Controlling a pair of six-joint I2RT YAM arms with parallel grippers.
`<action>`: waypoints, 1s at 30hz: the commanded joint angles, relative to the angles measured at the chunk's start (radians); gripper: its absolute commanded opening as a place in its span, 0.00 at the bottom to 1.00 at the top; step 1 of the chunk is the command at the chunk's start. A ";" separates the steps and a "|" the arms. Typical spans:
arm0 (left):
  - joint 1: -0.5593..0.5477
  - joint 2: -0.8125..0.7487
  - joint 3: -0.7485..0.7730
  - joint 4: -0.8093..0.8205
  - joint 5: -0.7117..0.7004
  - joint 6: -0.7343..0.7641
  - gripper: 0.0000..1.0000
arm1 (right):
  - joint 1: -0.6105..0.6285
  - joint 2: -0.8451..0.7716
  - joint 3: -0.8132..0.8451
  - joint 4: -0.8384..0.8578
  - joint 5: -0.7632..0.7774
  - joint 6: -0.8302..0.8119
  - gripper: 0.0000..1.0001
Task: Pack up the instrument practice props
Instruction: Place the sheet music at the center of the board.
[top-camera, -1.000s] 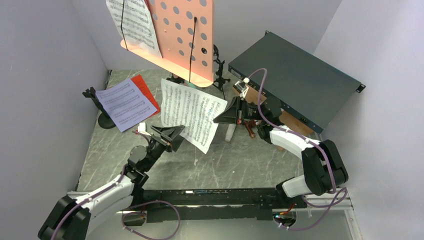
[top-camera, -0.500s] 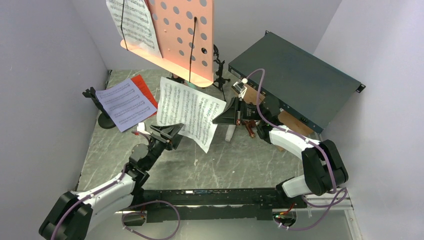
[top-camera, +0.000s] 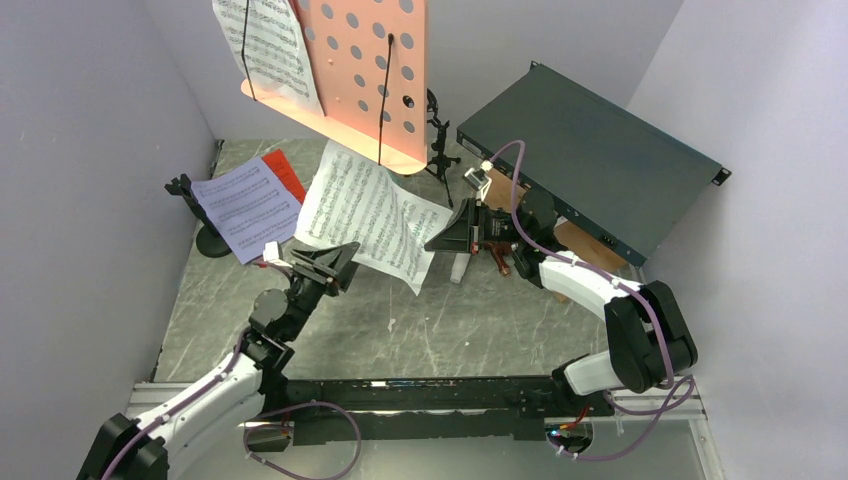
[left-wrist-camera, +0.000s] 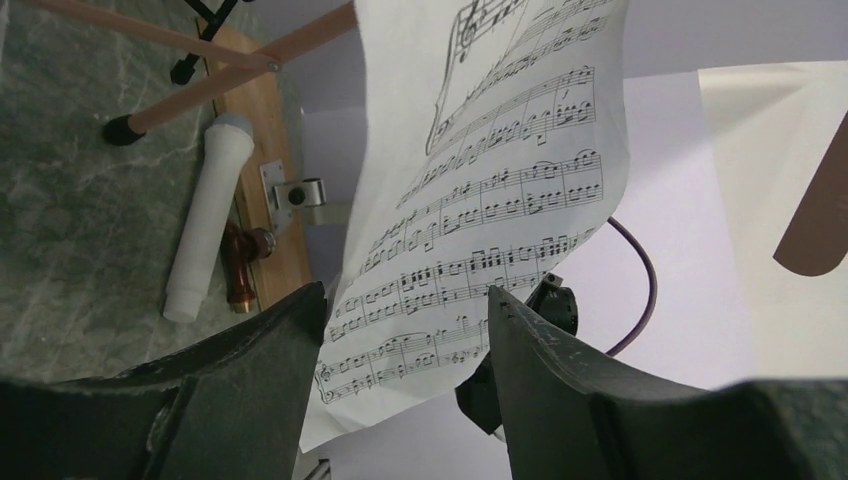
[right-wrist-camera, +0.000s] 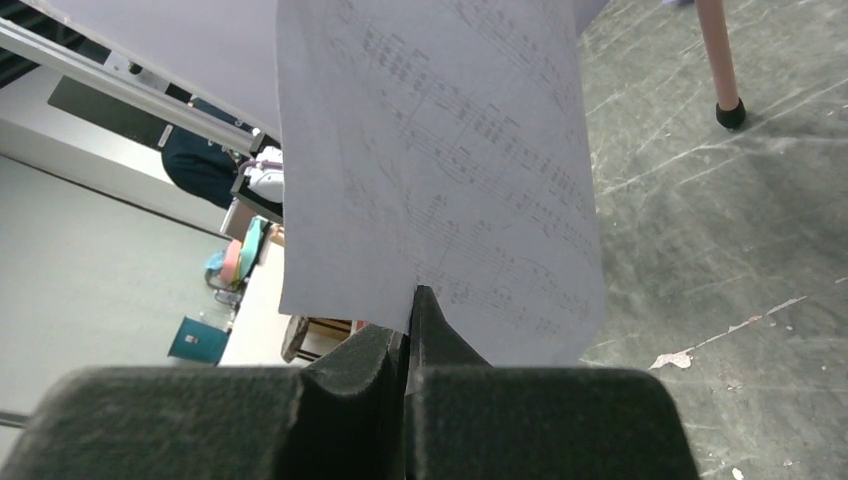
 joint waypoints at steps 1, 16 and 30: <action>-0.004 -0.046 0.057 -0.116 -0.044 0.112 0.65 | 0.001 -0.025 0.009 0.036 0.009 -0.005 0.00; -0.004 0.081 0.070 0.000 -0.028 0.255 0.36 | 0.000 -0.035 0.021 0.069 -0.011 0.032 0.00; -0.002 -0.172 0.145 -0.421 -0.025 0.366 0.00 | -0.004 -0.074 0.100 -0.360 -0.044 -0.454 0.32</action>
